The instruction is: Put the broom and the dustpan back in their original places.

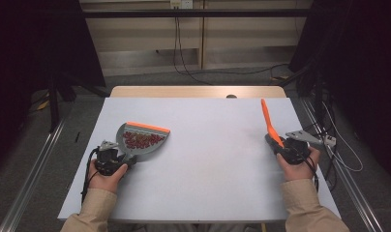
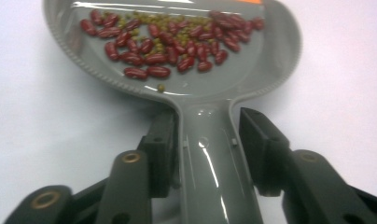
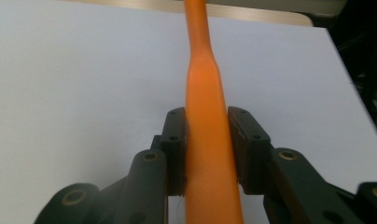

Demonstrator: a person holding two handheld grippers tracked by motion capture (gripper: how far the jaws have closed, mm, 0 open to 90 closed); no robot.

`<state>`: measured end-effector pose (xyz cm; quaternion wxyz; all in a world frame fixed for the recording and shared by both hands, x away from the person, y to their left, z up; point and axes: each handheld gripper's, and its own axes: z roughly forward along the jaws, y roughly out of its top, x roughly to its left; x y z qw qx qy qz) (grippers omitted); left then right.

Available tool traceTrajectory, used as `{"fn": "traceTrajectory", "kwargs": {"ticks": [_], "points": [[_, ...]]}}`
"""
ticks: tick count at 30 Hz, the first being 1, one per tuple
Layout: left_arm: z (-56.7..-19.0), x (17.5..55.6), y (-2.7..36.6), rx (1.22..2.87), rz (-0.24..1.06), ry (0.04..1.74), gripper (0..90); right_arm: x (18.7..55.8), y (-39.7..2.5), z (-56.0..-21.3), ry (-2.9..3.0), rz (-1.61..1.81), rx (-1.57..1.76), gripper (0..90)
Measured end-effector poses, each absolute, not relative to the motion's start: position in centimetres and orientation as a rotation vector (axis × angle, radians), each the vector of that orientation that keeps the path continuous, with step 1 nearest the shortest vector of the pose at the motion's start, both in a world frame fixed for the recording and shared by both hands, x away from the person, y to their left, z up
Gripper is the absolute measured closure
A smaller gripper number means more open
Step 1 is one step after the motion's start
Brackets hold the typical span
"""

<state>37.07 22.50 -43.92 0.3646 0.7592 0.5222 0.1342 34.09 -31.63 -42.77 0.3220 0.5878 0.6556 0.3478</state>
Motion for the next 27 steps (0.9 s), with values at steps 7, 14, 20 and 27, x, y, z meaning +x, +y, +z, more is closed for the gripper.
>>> {"fn": "traceTrajectory", "kwargs": {"ticks": [7, 14, 20, 27], "points": [[-43.9, 36.4, 21.2, 1.911, 0.26, 1.269, 49.2, 34.0, -29.0, -43.3, 1.776, 0.972, 1.533, 63.7], [-43.9, 35.7, 20.9, 1.877, 0.205, 1.187, 31.7, 33.6, -27.0, -43.0, 1.814, 1.198, 1.48, 52.2], [-43.5, 34.9, 21.6, 1.851, 0.238, 1.104, 17.9, 33.1, -26.4, -43.4, 1.886, 1.305, 1.442, 38.5], [-42.8, 34.7, 22.8, 1.808, 0.28, 0.984, 10.4, 32.3, -26.6, -43.4, 1.927, 1.349, 1.336, 29.7]]}}
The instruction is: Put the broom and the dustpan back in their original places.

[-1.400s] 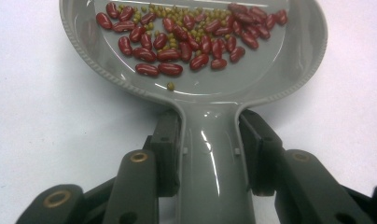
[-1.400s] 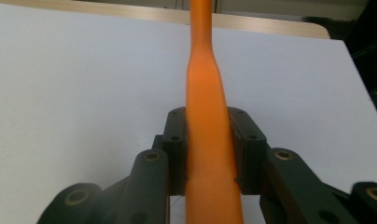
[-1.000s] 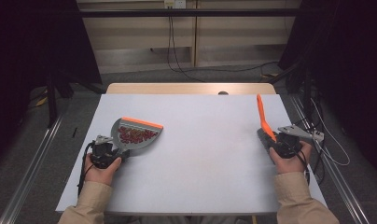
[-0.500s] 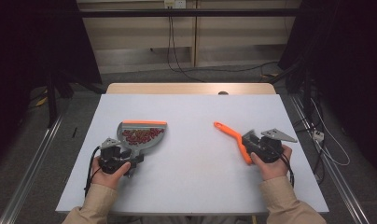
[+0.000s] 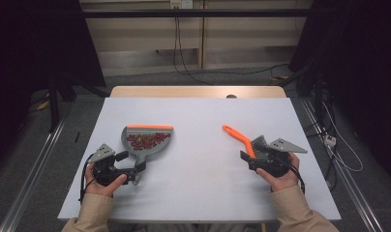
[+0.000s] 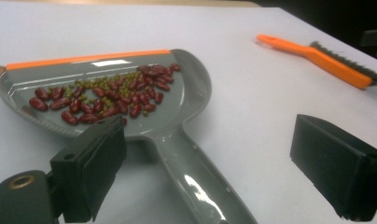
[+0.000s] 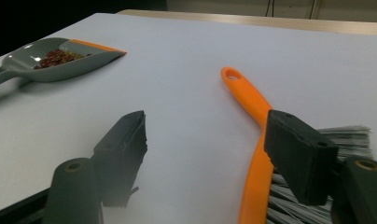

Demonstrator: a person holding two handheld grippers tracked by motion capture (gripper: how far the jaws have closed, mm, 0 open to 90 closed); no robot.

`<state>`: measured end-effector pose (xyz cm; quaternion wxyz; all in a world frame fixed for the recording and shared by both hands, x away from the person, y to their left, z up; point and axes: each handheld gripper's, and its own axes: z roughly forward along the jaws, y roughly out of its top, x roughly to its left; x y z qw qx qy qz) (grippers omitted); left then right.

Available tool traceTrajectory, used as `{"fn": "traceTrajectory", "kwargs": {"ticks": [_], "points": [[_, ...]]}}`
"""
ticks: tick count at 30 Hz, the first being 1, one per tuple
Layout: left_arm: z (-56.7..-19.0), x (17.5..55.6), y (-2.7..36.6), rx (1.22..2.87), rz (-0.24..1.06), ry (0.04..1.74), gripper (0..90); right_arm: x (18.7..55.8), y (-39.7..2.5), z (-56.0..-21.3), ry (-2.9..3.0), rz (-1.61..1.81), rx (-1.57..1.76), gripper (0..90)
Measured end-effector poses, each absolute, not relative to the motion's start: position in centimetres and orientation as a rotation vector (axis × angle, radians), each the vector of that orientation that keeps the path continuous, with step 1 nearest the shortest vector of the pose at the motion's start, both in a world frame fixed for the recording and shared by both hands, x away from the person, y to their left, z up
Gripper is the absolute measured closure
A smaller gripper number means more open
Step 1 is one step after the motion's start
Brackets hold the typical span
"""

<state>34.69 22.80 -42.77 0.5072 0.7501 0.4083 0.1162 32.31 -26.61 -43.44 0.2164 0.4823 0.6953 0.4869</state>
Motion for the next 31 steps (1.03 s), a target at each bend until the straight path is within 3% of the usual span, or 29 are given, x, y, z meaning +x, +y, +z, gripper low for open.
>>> {"fn": "traceTrajectory", "kwargs": {"ticks": [8, 31], "points": [[-42.7, 34.4, 23.2, 1.841, 0.28, 0.913, 9.5, 30.9, -27.7, -43.9, 1.948, 1.377, 1.317, 22.9], [-43.3, 34.2, 23.9, 1.857, 0.264, 0.886, 6.8, 29.6, -28.5, -44.2, 1.973, 1.357, 1.268, 22.0]]}}
